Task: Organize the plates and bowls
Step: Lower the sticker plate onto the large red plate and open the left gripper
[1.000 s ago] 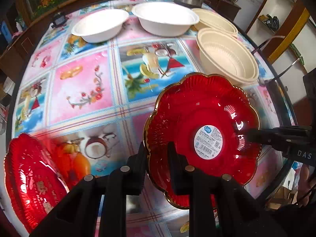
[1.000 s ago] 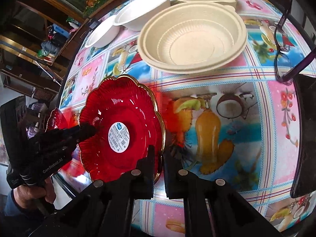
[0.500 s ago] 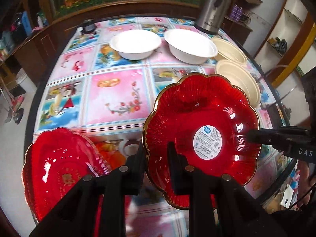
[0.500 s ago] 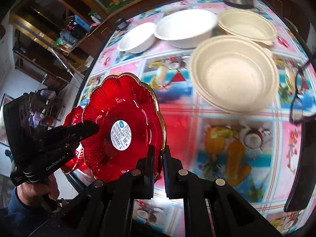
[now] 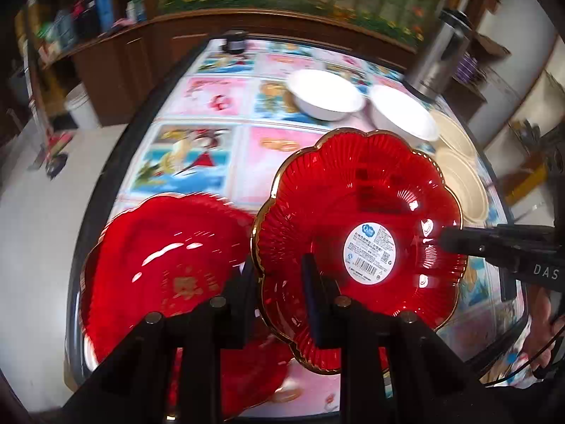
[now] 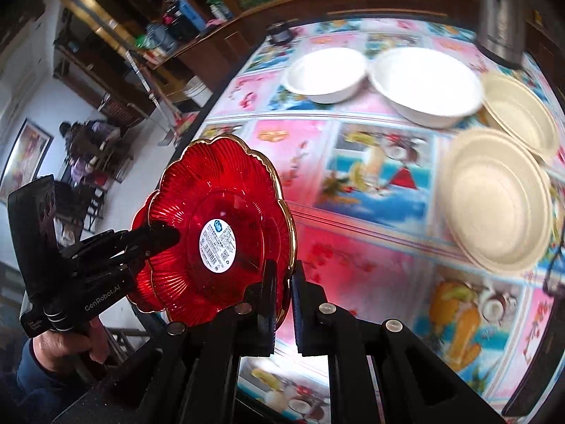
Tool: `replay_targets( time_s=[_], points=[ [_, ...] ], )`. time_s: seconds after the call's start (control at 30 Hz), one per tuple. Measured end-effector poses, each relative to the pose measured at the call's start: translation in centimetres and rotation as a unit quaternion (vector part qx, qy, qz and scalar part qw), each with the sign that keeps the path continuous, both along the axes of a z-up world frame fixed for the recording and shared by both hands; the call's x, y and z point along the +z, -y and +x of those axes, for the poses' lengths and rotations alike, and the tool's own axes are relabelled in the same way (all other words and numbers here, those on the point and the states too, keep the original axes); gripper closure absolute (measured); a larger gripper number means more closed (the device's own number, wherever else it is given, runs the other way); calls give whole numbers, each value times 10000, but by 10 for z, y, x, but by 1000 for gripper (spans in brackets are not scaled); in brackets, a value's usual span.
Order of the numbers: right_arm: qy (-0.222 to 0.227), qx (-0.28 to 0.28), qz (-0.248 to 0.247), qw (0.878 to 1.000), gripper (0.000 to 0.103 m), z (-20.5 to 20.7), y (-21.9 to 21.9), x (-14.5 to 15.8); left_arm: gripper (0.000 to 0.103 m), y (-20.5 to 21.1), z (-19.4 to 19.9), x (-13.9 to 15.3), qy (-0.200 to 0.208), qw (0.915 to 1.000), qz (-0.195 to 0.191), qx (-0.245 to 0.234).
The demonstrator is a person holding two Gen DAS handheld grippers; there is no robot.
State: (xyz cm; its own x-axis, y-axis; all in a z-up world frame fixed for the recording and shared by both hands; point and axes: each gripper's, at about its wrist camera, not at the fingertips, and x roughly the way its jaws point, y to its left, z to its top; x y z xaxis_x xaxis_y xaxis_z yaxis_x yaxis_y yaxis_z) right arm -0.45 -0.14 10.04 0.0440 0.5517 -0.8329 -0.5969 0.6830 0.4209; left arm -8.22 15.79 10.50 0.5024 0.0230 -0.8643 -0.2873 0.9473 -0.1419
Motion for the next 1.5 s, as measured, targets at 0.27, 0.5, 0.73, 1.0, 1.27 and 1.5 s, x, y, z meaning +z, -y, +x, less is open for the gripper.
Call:
replay_targets(
  time_s=[0.27,0.5,0.73,1.0,1.27,1.5],
  points=[
    [76,822,-102,9965,94,-19,-71,-7,81,-57,-43,-7,-51,9961,-131,876],
    [68,1388,-317,9898,94,-37,-126,-25,81,-90,-68,-30,-290,9895,-231,1397],
    [5,1613,-533,9855,94,-40,-157,-48,81,-106,-74,-48,-493,9855,-260,1603],
    [-191,1601,-684,9846,92,-40,-170,-69,75,-112,-73,-56,-591,9846,-295,1619],
    [-326,1532,-769,9847,87,-38,-176,-81,52,-109,-68,-57,-532,9866,-426,1479],
    [-251,1657,-652,9837,63,-44,-182,-77,36,-106,-67,-51,-445,9879,-387,1433]
  ],
)
